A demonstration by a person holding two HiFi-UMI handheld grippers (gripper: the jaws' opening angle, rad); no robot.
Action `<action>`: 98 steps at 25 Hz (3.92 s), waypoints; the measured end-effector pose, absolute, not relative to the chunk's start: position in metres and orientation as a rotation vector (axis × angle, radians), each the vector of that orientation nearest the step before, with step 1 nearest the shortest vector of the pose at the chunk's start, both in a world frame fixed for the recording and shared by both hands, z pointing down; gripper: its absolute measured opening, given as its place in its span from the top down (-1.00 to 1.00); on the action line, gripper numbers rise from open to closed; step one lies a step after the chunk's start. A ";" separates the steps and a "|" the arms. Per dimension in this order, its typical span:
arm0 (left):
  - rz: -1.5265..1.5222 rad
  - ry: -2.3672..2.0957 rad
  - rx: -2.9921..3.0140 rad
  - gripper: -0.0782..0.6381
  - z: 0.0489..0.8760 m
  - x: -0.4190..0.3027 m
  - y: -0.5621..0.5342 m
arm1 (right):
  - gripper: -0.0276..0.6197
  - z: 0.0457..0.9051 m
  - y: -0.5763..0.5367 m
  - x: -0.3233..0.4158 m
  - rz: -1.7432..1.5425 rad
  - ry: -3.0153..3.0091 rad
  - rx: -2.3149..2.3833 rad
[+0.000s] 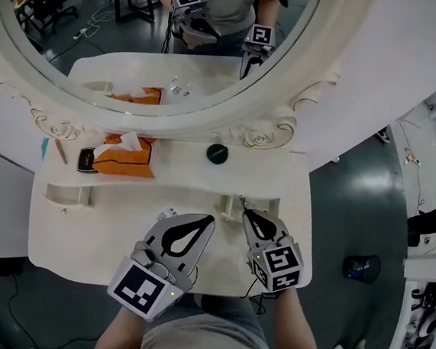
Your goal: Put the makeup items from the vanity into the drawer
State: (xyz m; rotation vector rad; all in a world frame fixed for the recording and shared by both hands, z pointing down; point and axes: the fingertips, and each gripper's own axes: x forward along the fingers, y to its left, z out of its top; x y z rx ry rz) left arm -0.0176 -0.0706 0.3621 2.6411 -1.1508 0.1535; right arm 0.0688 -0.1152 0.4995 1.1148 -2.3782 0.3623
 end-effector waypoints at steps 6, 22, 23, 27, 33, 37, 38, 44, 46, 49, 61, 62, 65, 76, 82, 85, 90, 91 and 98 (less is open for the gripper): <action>0.154 -1.152 2.641 0.73 0.362 -0.017 -0.074 | 0.76 0.502 -0.117 0.070 0.374 -2.366 1.120; 0.156 -1.136 2.646 0.73 0.362 -0.017 -0.075 | 0.74 0.501 -0.118 0.071 0.419 -2.367 1.141; 0.156 -1.135 2.646 0.73 0.362 -0.017 -0.075 | 0.74 0.501 -0.118 0.071 0.419 -2.367 1.144; 0.155 -1.130 2.649 0.73 0.362 -0.017 -0.074 | 0.75 0.498 -0.118 0.072 0.419 -2.370 1.160; 0.153 -1.117 2.662 0.73 0.360 -0.017 -0.074 | 0.86 0.487 -0.118 0.073 0.405 -2.387 1.192; 0.148 -1.101 2.671 0.73 0.358 -0.016 -0.073 | 0.87 0.475 -0.118 0.071 0.398 -2.415 1.212; 0.148 -1.097 2.673 0.73 0.358 -0.016 -0.074 | 0.87 0.473 -0.118 0.070 0.399 -2.423 1.217; 0.145 -1.047 2.708 0.73 0.355 -0.012 -0.074 | 0.87 0.452 -0.116 0.067 0.394 -2.466 1.260; 0.147 -1.024 2.721 0.73 0.354 -0.009 -0.074 | 0.87 0.445 -0.114 0.067 0.388 -2.476 1.282; 0.146 -0.980 2.741 0.73 0.352 -0.003 -0.073 | 0.87 0.435 -0.110 0.068 0.382 -2.489 1.317; 0.139 -0.787 2.821 0.73 0.344 0.022 -0.070 | 0.87 0.384 -0.092 0.073 0.326 -2.549 1.457; 0.138 -0.771 2.824 0.73 0.344 0.023 -0.069 | 0.87 0.380 -0.091 0.074 0.320 -2.550 1.471; 0.136 -0.726 2.837 0.73 0.343 0.028 -0.068 | 0.87 0.372 -0.086 0.077 0.308 -2.552 1.514; 0.100 -0.615 2.911 0.73 0.338 0.042 -0.066 | 0.87 0.339 -0.070 0.082 0.249 -2.573 1.623; 0.063 -0.573 2.952 0.73 0.333 0.050 -0.064 | 0.87 0.323 -0.060 0.086 0.218 -2.597 1.672; 0.070 -0.552 2.952 0.73 0.332 0.054 -0.061 | 0.87 0.319 -0.055 0.087 0.213 -2.605 1.685; 0.092 -0.530 2.948 0.73 0.334 0.057 -0.056 | 0.88 0.315 -0.049 0.088 0.195 -2.620 1.697; 0.090 -0.529 2.951 0.73 0.334 0.057 -0.055 | 0.88 0.315 -0.048 0.088 0.185 -2.620 1.699; 0.061 -0.528 2.973 0.73 0.330 0.059 -0.054 | 0.88 0.311 -0.044 0.088 0.152 -2.617 1.702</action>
